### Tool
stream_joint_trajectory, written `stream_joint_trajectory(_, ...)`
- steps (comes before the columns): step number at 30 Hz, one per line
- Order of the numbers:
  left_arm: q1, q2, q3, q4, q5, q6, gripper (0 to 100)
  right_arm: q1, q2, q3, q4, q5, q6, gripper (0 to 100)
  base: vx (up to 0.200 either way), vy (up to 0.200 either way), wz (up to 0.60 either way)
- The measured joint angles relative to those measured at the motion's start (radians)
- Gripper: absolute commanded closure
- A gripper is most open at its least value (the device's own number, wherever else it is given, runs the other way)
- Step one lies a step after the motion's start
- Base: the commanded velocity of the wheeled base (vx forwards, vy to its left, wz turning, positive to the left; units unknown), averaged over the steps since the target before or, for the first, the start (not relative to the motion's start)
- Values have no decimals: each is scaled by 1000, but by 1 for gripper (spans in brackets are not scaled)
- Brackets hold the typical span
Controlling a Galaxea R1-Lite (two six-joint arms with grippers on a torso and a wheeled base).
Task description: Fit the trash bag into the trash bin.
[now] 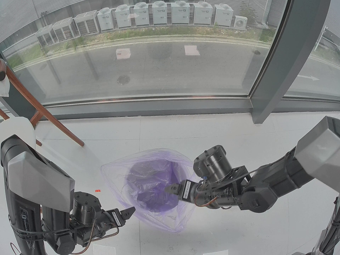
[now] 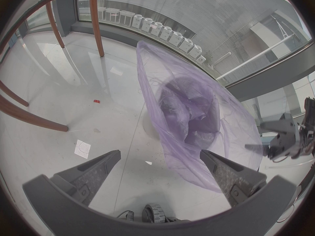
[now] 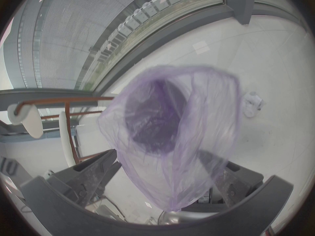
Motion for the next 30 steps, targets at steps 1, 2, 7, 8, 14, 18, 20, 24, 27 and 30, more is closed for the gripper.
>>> stream_joint_trajectory(1, 0, -7, 1, 0, 0, 1, 0, -14, -11, -2, 0, 1, 0, 0, 0, 0, 0)
stream_joint_trajectory(2, 1, -14, 2, 0, 0, 2, 0, -29, -23, -4, 2, 3, -1, 0, 0, 0, 0)
stream_joint_trajectory(7, 4, -46, 5, 0, -1, 39, 0, -107, -76, -27, 9, 6, -18, 0, 0, 0, 0)
stream_joint_trajectory(8, 4, -53, 4, 1, -2, 46, 0, -116, -84, -33, 10, 6, -19, 0, 0, 0, 0)
stream_joint_trajectory(14, -8, -147, -105, 0, -41, 59, 0, -127, -110, -54, 6, 15, -24, 0, 0, 0, 0)
stream_joint_trajectory(18, -21, -185, -224, 42, -67, 59, 0, -114, -106, -66, 2, 17, -32, 0, 0, 0, 0)
stream_joint_trajectory(20, -26, -195, -288, 112, -77, 47, 0, -108, -102, -77, 1, 19, -34, 0, 0, 0, 0)
stream_joint_trajectory(24, -37, -192, -377, 190, -85, -10, 0, -96, -84, -108, -3, 26, -36, 0, 0, 0, 0)
stream_joint_trajectory(27, -51, -157, -413, 194, -82, -37, 0, -85, -63, -124, -5, 26, -40, 0, 0, 0, 0)
stream_joint_trajectory(30, -71, -110, -443, 195, -73, -74, 0, -74, -47, -142, -26, 28, -40, 0, 0, 0, 0)
